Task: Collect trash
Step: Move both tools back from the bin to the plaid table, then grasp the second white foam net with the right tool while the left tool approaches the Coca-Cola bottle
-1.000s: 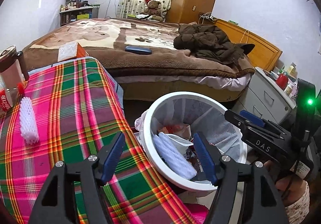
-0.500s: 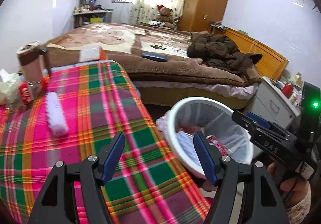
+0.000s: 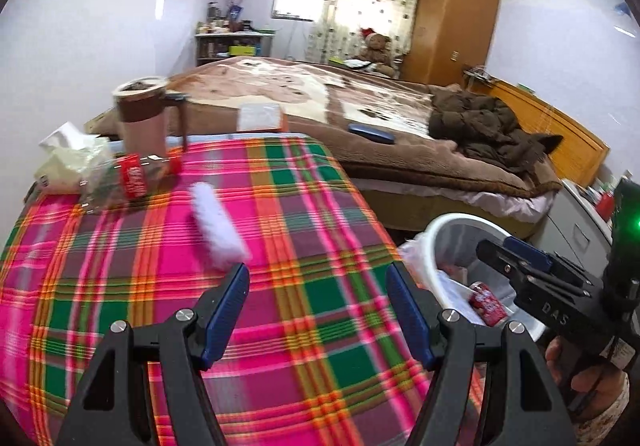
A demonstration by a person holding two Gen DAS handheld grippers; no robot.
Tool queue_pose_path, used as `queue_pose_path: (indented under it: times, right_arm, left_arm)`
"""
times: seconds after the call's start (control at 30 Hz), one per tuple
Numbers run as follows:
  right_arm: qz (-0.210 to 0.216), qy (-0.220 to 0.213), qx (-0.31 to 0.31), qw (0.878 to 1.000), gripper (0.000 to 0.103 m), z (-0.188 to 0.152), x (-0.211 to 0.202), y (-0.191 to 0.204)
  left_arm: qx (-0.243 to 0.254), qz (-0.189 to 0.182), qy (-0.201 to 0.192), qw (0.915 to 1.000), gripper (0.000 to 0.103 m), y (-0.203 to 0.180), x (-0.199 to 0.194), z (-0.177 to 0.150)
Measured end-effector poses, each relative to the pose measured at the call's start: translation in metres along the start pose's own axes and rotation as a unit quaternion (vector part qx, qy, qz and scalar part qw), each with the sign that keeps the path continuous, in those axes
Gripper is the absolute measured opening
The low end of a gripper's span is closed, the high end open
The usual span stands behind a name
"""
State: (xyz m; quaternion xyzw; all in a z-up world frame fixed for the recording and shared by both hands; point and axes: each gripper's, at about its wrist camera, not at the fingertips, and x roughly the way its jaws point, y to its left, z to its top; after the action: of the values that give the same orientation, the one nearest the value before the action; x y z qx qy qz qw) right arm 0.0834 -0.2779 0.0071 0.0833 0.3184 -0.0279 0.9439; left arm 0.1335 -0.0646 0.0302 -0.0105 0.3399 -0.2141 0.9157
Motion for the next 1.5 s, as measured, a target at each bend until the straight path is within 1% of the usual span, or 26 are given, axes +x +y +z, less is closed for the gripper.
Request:
queue_pose_path:
  times: [0.1, 0.27, 0.5, 0.7, 0.9, 1.07, 1.13, 1.17, 1.2, 1.27, 1.37, 1.43, 1.5]
  right_arm:
    - [0.015, 0.006, -0.008, 1.000, 0.055, 0.002, 0.008, 0.015]
    - [0.036, 0.014, -0.038, 0.999, 0.055, 0.006, 0.020, 0.047]
    - [0.063, 0.037, -0.070, 0.995, 0.055, 0.009, 0.043, 0.085]
    - [0.084, 0.059, -0.081, 0.991, 0.055, 0.013, 0.064, 0.112]
    - [0.099, 0.081, -0.099, 0.987, 0.055, 0.016, 0.087, 0.137]
    - [0.105, 0.098, -0.094, 0.985, 0.055, 0.019, 0.103, 0.148]
    - [0.109, 0.103, -0.094, 0.984, 0.055, 0.021, 0.110, 0.153]
    - [0.109, 0.105, -0.098, 0.984, 0.055, 0.021, 0.113, 0.156]
    - [0.107, 0.108, -0.101, 0.983, 0.055, 0.021, 0.115, 0.159]
    - [0.109, 0.111, -0.102, 0.983, 0.055, 0.023, 0.121, 0.163]
    - [0.109, 0.117, -0.104, 0.982, 0.055, 0.025, 0.128, 0.167]
    - [0.107, 0.122, -0.106, 0.981, 0.055, 0.025, 0.133, 0.169]
    - [0.108, 0.126, -0.109, 0.980, 0.055, 0.026, 0.136, 0.171]
  left_arm:
    - [-0.013, 0.010, -0.005, 0.9999, 0.072, 0.019, -0.003, 0.001]
    - [-0.027, 0.034, -0.009, 0.9990, 0.072, 0.049, -0.006, 0.003]
    - [-0.050, 0.063, -0.012, 0.9967, 0.073, 0.094, -0.006, 0.009]
    - [-0.060, 0.085, -0.008, 0.9946, 0.073, 0.128, 0.000, 0.015]
    - [-0.053, 0.096, -0.001, 0.9939, 0.074, 0.158, 0.014, 0.029]
    - [-0.038, 0.102, 0.008, 0.9940, 0.074, 0.178, 0.031, 0.048]
    - [-0.022, 0.109, 0.011, 0.9938, 0.075, 0.184, 0.038, 0.056]
    - [-0.014, 0.107, 0.014, 0.9940, 0.077, 0.187, 0.043, 0.061]
    - [-0.005, 0.106, 0.020, 0.9942, 0.078, 0.189, 0.049, 0.066]
    - [0.002, 0.114, 0.021, 0.9932, 0.078, 0.194, 0.055, 0.073]
    - [0.025, 0.103, 0.026, 0.9941, 0.078, 0.197, 0.064, 0.084]
    - [0.043, 0.101, 0.038, 0.9932, 0.078, 0.199, 0.072, 0.088]
    - [0.045, 0.099, 0.051, 0.9928, 0.078, 0.204, 0.080, 0.090]
